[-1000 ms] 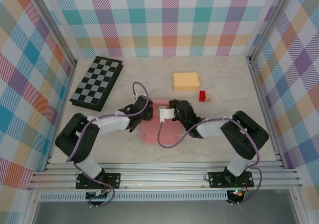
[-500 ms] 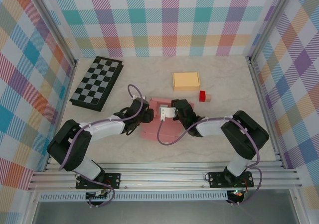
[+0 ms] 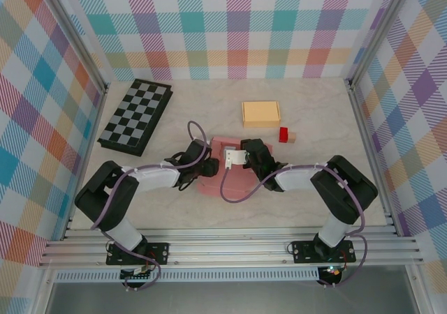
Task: Fold the paper box
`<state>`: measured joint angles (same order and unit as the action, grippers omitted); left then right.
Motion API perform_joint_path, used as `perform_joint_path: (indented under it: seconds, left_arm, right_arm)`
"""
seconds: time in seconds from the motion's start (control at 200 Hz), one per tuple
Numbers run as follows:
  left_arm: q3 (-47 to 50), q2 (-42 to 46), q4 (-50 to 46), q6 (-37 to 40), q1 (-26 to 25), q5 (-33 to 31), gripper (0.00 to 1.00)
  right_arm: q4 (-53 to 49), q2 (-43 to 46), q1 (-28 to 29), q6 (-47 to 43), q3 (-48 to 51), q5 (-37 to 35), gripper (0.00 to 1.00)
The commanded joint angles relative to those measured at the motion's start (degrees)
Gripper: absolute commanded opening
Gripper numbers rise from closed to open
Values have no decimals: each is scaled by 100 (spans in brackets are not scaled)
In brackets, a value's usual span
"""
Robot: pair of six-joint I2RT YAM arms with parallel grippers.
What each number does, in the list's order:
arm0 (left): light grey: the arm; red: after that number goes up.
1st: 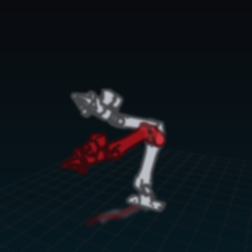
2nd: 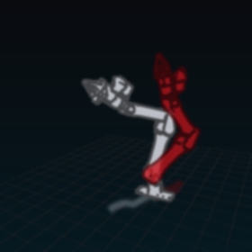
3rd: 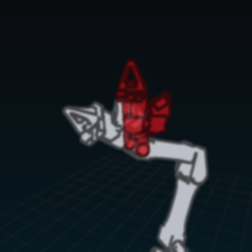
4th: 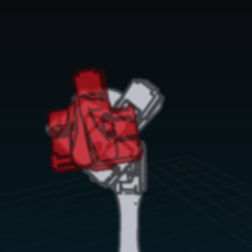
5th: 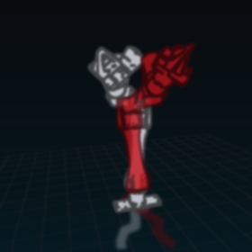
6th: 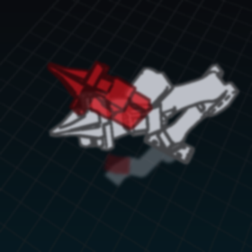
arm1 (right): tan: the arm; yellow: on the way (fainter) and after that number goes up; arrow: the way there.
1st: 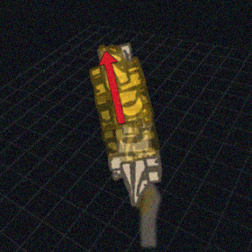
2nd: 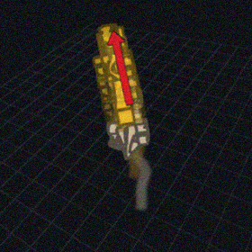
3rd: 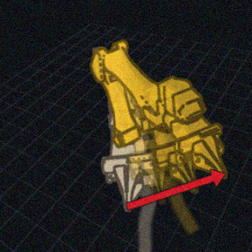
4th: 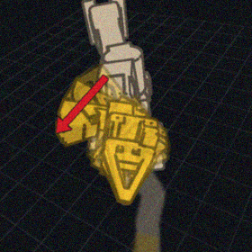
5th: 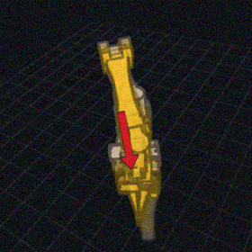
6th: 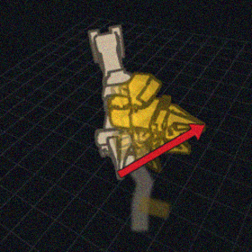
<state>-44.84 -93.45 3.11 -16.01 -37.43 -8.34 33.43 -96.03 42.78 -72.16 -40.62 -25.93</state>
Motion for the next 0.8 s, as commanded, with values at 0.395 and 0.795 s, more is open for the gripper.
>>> perform_joint_path:
  seconds: [0.395,0.795]
  left_arm:
    - [-515,-491,140,300,-28,36,47]
    - [-875,-907,-161,-316,-36,-855,37]
  right_arm:
    - [-322,256,37,70,36,208,0]
    - [-359,234,134,165,-39,187,0]
